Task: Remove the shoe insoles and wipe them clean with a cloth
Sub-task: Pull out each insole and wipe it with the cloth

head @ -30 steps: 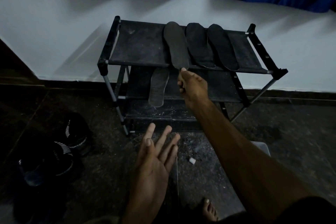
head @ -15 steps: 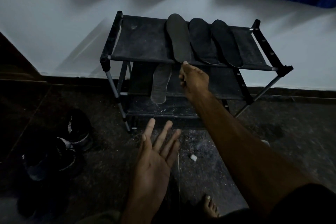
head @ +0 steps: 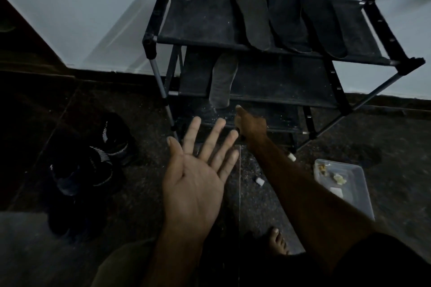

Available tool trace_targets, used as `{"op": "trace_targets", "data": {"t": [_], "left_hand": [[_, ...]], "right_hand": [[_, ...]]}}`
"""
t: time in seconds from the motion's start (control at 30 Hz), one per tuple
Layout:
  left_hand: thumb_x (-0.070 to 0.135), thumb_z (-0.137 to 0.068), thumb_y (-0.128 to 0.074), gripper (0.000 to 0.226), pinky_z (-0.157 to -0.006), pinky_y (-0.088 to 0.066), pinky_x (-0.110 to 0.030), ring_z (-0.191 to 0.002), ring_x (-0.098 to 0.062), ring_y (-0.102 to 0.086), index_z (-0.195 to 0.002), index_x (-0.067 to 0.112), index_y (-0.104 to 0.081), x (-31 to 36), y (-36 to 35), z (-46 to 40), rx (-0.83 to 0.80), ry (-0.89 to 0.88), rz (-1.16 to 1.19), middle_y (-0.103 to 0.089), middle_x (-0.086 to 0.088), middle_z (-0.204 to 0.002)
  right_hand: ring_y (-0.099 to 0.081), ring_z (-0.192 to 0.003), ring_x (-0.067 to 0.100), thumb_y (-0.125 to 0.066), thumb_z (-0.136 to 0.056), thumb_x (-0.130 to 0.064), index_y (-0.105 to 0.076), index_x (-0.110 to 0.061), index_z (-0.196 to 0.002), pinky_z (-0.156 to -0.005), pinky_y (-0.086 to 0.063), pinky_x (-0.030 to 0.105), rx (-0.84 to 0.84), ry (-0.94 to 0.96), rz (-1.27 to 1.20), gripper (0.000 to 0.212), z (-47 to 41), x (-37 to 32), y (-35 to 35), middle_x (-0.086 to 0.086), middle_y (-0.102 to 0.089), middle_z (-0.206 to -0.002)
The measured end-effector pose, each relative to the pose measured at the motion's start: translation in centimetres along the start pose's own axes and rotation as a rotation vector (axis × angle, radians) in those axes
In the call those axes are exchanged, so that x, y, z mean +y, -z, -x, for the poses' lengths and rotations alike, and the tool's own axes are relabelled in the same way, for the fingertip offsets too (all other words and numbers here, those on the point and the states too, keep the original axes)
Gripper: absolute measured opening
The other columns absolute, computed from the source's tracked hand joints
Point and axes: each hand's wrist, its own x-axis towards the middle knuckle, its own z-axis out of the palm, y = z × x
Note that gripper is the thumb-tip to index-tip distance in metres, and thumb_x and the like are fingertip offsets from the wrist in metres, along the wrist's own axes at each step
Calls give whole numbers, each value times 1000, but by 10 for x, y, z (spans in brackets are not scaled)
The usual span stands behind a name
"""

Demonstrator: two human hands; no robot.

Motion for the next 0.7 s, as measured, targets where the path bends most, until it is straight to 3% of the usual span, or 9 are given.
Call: {"op": "trace_targets", "data": {"t": [0.23,0.3,0.37,0.43,0.7], "left_hand": [[68,-93,-21,70,-104,-39,-44,-124,-29,-57,-145,25,-40,4,14,-31,97,22,90,-56,-11,-138],[67,-94,-25,69,-102,-41,-43,-120,-30,-59,-142,22,-43,10,19,-60,152,20,76,-58,-13,-135],[64,-96,-28,66,-98,-45,-41,-117,-29,-61,-141,19,-45,19,26,-97,226,5,34,-60,-14,-132],[61,-97,-30,64,-92,-48,-36,-114,-28,-62,-141,17,-44,23,38,-131,301,4,-41,-60,-14,-131],[44,-101,-43,55,-89,-47,-29,-123,-26,-55,-143,9,-43,-10,70,-210,382,111,-405,-53,-12,-140]], "right_hand": [[-55,-70,19,-66,-88,-43,-48,-14,-73,-77,-53,38,-40,-70,-101,37,-15,6,-31,4,-56,-70],[-55,-70,20,-66,-88,-44,-50,-14,-75,-73,-52,36,-55,-68,-101,36,-19,4,-35,9,-59,-73],[-56,-64,18,-65,-88,-44,-60,-11,-82,-58,-49,32,-80,-55,-76,35,-27,2,-38,14,-65,-80],[-55,-59,15,-66,-89,-43,-62,-11,-83,-48,-44,27,-68,-47,-37,32,-36,2,-38,8,-64,-77],[-51,-51,12,-66,-91,-28,-61,-9,-77,-37,-37,21,-88,8,-48,24,-68,4,-37,4,-59,-66]]}}
